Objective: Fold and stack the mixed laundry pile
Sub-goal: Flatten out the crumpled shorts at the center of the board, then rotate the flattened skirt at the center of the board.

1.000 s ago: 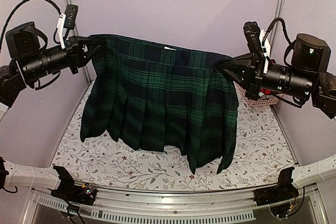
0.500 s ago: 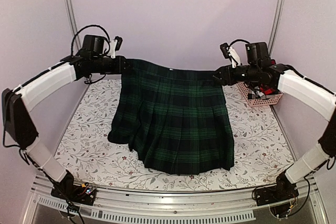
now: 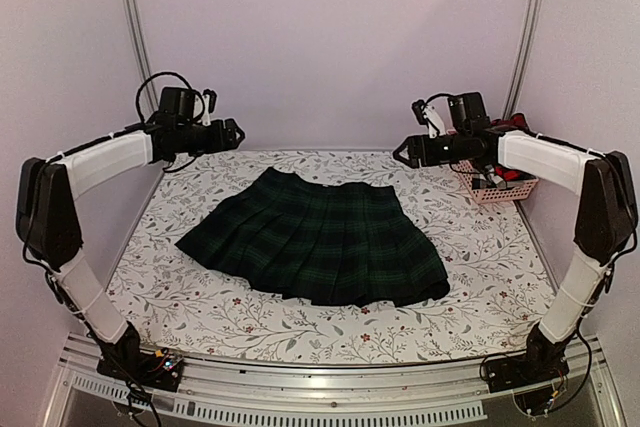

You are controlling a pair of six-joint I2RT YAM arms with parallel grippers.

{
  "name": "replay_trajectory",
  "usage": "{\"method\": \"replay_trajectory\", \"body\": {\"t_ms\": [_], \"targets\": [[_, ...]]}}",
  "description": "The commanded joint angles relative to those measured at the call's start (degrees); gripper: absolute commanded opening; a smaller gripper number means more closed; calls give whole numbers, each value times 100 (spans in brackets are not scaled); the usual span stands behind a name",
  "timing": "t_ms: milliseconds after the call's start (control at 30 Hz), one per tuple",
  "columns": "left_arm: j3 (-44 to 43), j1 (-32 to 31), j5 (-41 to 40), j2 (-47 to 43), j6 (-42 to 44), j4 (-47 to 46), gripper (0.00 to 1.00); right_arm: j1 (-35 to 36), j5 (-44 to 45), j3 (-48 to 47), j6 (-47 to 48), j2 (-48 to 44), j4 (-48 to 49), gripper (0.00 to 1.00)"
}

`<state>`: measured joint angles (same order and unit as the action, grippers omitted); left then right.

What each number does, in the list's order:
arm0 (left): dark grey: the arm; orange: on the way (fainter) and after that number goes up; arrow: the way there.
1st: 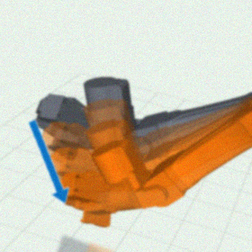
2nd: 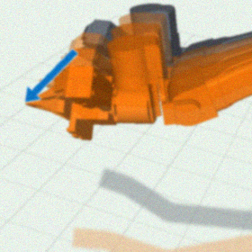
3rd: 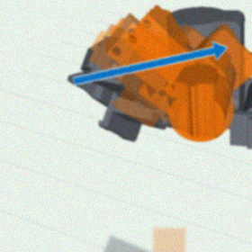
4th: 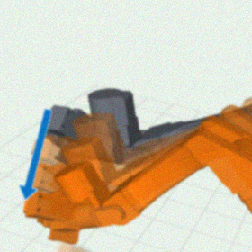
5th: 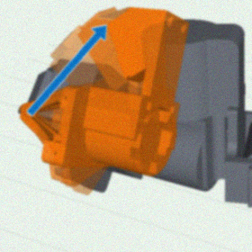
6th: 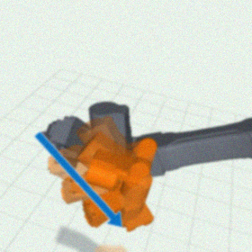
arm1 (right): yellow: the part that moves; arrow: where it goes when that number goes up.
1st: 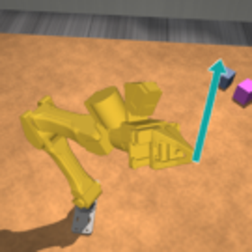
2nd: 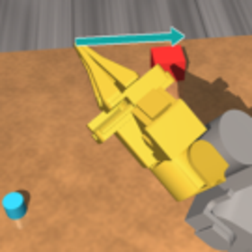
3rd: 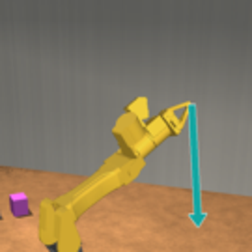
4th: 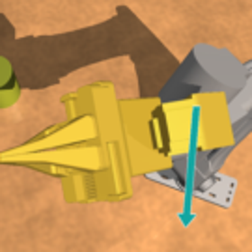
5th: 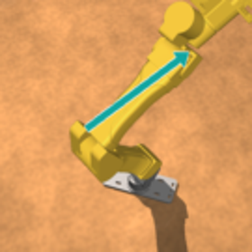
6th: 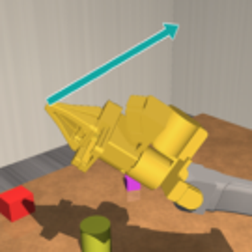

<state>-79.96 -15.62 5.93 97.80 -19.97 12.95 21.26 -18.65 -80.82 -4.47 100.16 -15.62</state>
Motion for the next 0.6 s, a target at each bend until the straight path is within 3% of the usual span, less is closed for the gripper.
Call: {"method": "replay_trajectory", "body": {"t_ms": [0,100,200,333,433,567], "targets": [[852,-191,287,-230,-157,-352,84,59,-901,173,107,444,184,71],[1215,-428,477,-183,-184,-386,85,59,-1231,157,130,841,206,69],[1503,-608,645,-36,-306,-504,94,59,-1474,231,92,1205,312,66],[1700,-734,640,175,-344,-511,95,68,-1652,585,-27,1505,501,65],[1613,-732,442,468,-351,-358,91,92,-1724,982,-165,1567,614,64],[1027,-728,260,1201,-199,-32,77,201,-1655,1490,-293,1571,649,63]]}}
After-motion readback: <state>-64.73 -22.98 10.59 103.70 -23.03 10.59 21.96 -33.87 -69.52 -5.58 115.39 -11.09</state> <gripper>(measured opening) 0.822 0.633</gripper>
